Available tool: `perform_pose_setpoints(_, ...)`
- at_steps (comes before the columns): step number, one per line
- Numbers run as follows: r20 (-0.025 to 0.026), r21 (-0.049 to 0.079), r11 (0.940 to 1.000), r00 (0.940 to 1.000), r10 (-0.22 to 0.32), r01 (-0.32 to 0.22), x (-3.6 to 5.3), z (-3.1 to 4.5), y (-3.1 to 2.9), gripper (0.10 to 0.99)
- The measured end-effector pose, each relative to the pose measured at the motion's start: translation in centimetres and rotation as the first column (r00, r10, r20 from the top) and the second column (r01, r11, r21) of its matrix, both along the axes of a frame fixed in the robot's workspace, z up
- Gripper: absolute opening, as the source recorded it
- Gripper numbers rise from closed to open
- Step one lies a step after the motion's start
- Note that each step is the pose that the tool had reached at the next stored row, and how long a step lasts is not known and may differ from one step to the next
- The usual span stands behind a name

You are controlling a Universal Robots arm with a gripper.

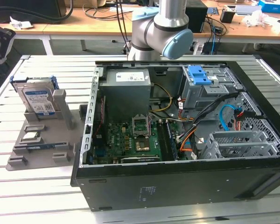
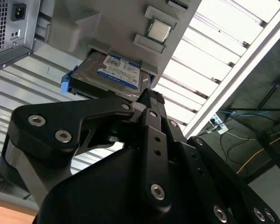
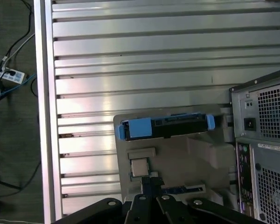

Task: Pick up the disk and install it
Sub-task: 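Pick up the disk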

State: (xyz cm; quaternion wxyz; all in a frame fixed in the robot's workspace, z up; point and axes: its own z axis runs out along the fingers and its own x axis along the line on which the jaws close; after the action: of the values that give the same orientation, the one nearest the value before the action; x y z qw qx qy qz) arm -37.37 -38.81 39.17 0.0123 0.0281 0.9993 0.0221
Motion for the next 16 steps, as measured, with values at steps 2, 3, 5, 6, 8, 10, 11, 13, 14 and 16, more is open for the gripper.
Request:
perform_pose_setpoints(2,0.0,0.0,0.9992,0.9992,0.039,-0.039,0.0,0.0,0.0,0.106)
perform_pose_setpoints(3,0.0,0.0,0.9987,0.9987,0.051,-0.051,0.0,0.0,0.0,0.106)
perform_pose_setpoints(5,0.0,0.0,0.9957,0.9957,0.092,-0.092,0.01,0.0,0.0,0.106)
perform_pose_setpoints(6,0.0,0.0,0.9943,0.9943,0.106,-0.106,0.0,0.0,0.0,0.106)
perform_pose_setpoints(8,0.0001,0.0,0.9899,0.9899,0.142,-0.142,0.0,0.0,0.0,0.106)
perform_pose_setpoints(10,0.0001,0.0,0.9827,0.9827,0.185,-0.185,0.0,0.0,0.0,0.106)
perform_pose_setpoints(11,0.0,0.0,0.9793,0.9793,0.202,-0.202,0.01,0.0,0.0,0.106)
perform_pose_setpoints(13,0.0001,0.0,0.9715,0.9715,0.237,-0.237,0.0,0.0,0.0,0.106)
perform_pose_setpoints(14,0.0001,0.0,0.9672,0.9672,0.254,-0.254,0.01,0.0,0.0,0.106)
perform_pose_setpoints(16,0.0,0.0,0.9574,0.9574,0.289,-0.289,0.01,0.0,0.0,0.106)
